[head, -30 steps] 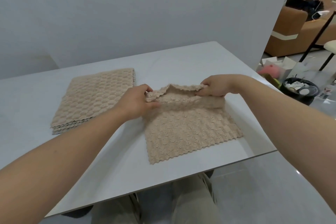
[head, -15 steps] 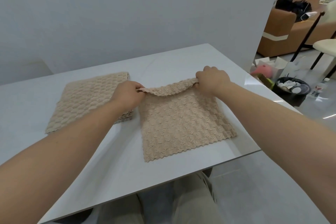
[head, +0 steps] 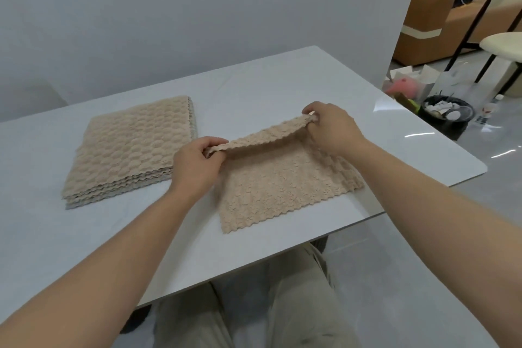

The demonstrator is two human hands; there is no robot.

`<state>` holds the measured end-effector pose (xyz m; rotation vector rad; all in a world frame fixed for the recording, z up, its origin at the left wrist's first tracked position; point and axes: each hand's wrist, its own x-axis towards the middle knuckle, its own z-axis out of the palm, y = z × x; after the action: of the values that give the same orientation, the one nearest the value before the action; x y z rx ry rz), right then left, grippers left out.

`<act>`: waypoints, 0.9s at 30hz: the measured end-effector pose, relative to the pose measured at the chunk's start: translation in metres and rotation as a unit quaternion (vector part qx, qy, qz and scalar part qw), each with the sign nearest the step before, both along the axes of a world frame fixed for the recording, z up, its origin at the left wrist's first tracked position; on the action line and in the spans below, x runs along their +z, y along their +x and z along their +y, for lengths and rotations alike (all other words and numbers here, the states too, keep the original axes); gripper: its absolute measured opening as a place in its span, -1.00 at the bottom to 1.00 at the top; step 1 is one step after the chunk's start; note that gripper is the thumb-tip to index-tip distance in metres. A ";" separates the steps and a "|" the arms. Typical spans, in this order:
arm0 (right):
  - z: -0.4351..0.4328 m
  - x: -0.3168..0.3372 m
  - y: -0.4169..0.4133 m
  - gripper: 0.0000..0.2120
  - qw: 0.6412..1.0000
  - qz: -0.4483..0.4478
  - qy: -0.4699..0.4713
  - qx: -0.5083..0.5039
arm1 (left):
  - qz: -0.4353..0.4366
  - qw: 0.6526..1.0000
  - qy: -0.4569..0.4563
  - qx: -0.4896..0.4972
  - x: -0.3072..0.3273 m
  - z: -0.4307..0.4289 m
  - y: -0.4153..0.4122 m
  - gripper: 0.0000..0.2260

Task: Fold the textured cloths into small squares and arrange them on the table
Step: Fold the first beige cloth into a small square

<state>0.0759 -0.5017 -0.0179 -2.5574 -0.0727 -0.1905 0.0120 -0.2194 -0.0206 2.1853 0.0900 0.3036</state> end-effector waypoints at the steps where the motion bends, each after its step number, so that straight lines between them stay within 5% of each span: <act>1: -0.001 -0.003 -0.006 -0.69 0.997 -0.005 0.073 -0.012 | -0.010 1.000 -0.001 -0.005 -0.003 -0.002 -0.007 -0.80; 4: -0.003 -0.010 -0.027 -0.74 0.968 -0.017 0.246 -0.050 | -0.038 0.998 0.011 -0.043 -0.008 -0.003 -0.023 -0.75; 8: -0.007 -0.022 -0.044 -0.66 0.950 -0.027 0.305 -0.058 | -0.056 0.995 0.003 -0.076 -0.013 0.000 -0.034 -0.75; 20: -0.025 -0.038 -0.085 -0.74 0.989 -0.036 0.141 -0.008 | -0.084 0.978 0.113 -0.155 -0.037 0.017 -0.076 -0.75; 27: -0.031 -0.042 -0.100 -0.76 0.990 -0.043 0.132 0.005 | -0.077 0.961 0.171 -0.202 -0.046 0.018 -0.091 -0.77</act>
<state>-0.0239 -0.5322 -0.0602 -2.2842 -0.0857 -0.2867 -0.0788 -0.2011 -0.0665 2.4435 -0.5269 0.2682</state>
